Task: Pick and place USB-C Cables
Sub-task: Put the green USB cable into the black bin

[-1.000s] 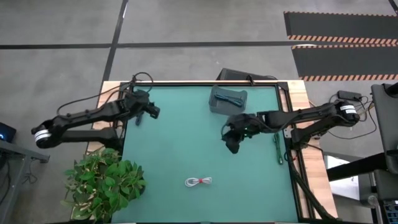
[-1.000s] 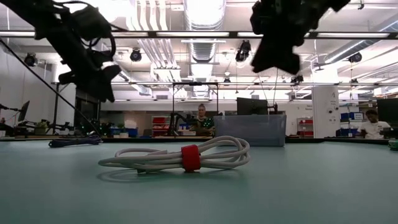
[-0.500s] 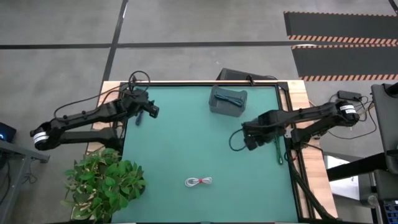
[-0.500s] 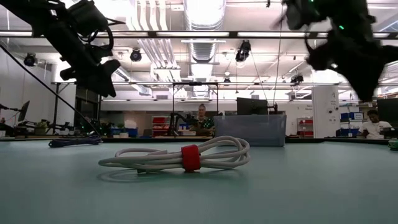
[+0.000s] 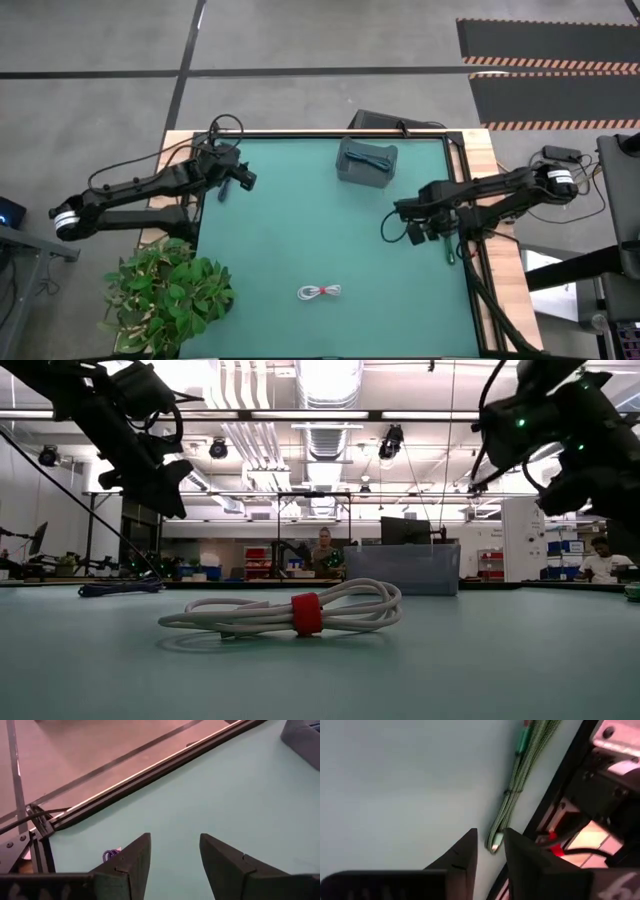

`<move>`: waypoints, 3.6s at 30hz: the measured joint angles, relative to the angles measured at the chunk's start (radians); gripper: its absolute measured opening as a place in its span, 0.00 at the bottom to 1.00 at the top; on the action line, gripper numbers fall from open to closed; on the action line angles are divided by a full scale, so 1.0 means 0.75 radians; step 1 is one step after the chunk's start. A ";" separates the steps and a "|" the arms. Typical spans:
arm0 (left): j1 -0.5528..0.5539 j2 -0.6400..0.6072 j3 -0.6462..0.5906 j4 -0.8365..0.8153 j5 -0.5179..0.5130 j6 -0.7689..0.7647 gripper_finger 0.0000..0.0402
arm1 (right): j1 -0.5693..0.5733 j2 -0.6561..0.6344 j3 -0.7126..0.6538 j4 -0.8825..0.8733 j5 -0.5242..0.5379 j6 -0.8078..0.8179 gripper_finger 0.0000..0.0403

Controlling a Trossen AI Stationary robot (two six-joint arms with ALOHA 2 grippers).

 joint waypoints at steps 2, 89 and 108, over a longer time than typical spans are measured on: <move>0.000 0.000 0.000 0.001 0.000 0.001 0.39 | -0.020 0.000 -0.021 0.027 0.010 -0.005 0.26; 0.000 0.001 -0.029 0.002 -0.003 0.060 0.39 | 0.152 -0.005 0.175 0.547 0.451 -0.060 0.32; 0.000 0.001 -0.045 0.003 -0.005 0.069 0.39 | 0.088 0.061 0.159 -0.083 0.471 0.375 0.23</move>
